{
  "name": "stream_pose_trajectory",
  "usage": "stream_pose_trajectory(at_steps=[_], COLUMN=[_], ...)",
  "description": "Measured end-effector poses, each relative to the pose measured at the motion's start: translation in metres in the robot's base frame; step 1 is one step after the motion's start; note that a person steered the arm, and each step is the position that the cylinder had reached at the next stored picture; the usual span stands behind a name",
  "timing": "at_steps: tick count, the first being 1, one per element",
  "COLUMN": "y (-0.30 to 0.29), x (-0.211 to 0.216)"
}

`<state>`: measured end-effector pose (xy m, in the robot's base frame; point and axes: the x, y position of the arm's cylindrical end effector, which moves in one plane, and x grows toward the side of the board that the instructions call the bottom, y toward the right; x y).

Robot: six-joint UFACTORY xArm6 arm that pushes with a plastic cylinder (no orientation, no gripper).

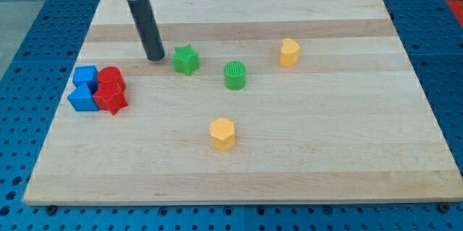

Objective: Move the green star towards top center side of the board

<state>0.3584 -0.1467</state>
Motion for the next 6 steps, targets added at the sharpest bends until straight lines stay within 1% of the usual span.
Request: stream_pose_trajectory(at_steps=[2,3,4,5,6], y=[0.061,0.068,0.047,0.038,0.027], x=[0.000,-0.015,-0.018,-0.010,0.019])
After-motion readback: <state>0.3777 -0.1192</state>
